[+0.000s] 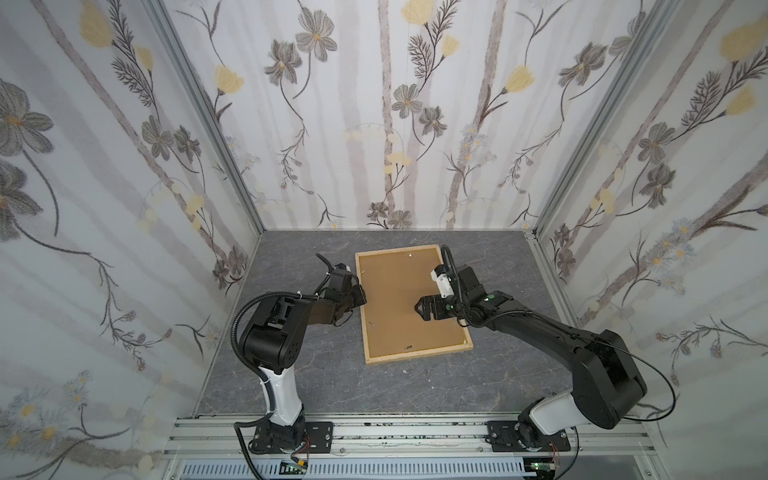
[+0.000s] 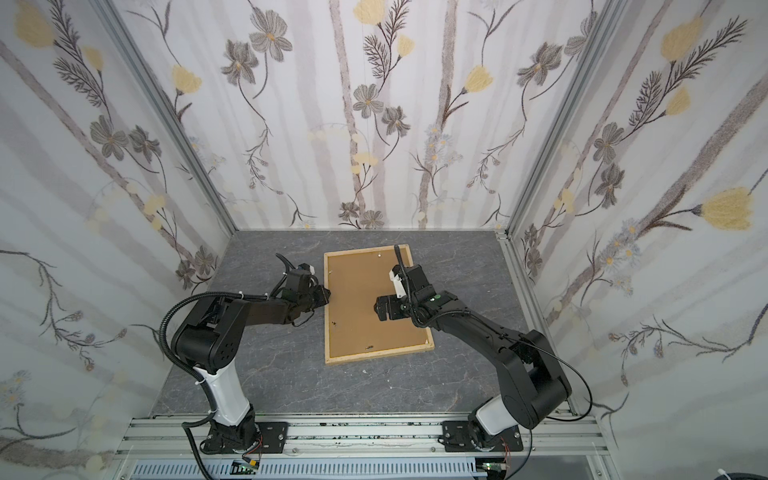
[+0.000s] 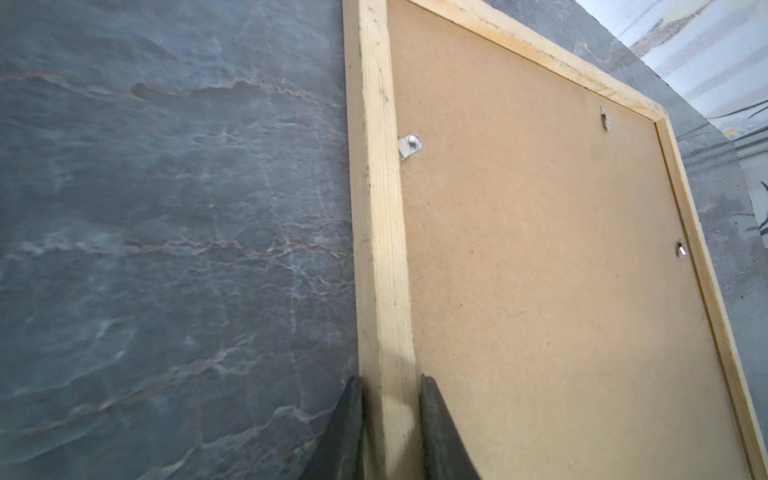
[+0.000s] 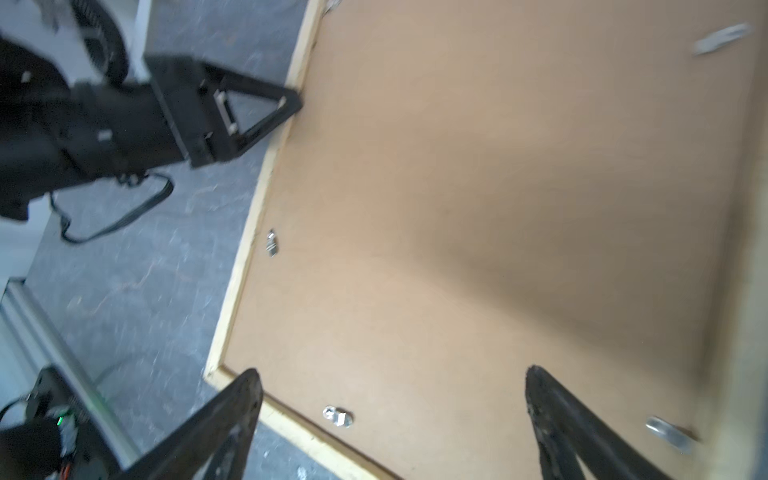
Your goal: Put the photo into the frame
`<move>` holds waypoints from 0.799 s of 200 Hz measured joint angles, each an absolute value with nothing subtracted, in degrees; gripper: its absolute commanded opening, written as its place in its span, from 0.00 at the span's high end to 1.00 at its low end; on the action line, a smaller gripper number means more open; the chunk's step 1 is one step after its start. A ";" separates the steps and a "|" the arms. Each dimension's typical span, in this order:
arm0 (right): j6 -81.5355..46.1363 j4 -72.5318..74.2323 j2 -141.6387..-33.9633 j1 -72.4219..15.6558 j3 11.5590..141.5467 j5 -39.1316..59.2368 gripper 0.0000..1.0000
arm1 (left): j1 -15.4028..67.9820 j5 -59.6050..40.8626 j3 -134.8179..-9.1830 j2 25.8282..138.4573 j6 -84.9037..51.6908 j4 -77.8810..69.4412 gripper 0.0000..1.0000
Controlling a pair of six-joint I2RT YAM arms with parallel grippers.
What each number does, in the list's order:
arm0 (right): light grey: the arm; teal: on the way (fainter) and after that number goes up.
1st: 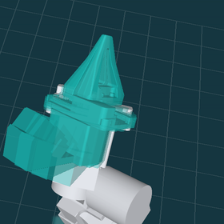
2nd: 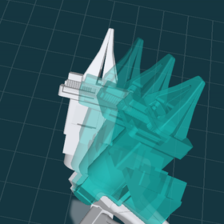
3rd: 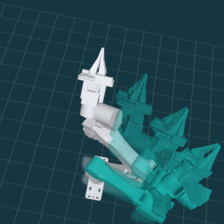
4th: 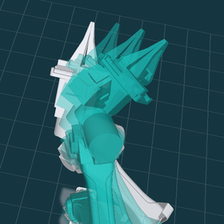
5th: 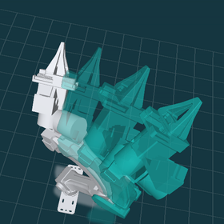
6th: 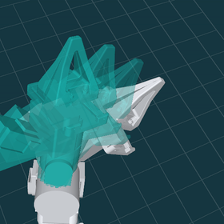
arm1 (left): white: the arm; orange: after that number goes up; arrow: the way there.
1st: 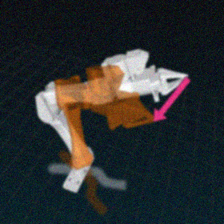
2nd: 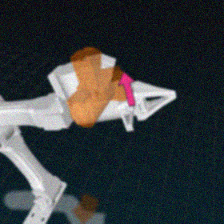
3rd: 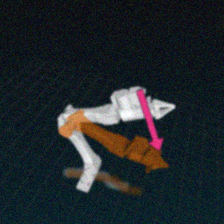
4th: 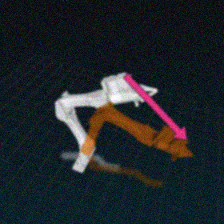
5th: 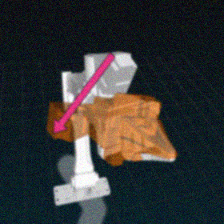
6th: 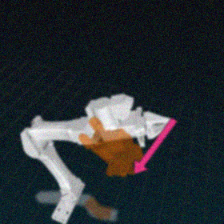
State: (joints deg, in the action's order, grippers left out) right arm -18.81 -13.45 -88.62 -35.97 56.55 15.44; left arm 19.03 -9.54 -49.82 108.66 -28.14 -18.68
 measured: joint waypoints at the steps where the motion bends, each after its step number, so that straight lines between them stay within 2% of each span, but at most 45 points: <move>1: -18.70 -13.47 -88.84 -36.14 56.64 15.77 0.05 | 19.03 -9.58 -49.87 108.68 -28.12 -18.65 0.78; 34: -16.10 -13.02 -95.88 -40.01 59.99 21.78 0.10 | 19.20 -10.15 -50.68 108.88 -27.86 -17.45 0.75; 73: -14.90 -10.92 -104.60 -43.29 67.11 27.29 0.18 | 19.20 -10.72 -50.78 108.57 -27.18 -16.99 0.68; 115: -14.48 -10.39 -112.01 -45.36 74.52 30.63 0.21 | 19.33 -11.81 -51.27 108.57 -26.79 -16.29 0.64; 160: -14.48 -10.00 -115.63 -45.45 76.31 32.05 0.23 | 19.40 -12.71 -50.94 107.70 -26.76 -15.59 0.56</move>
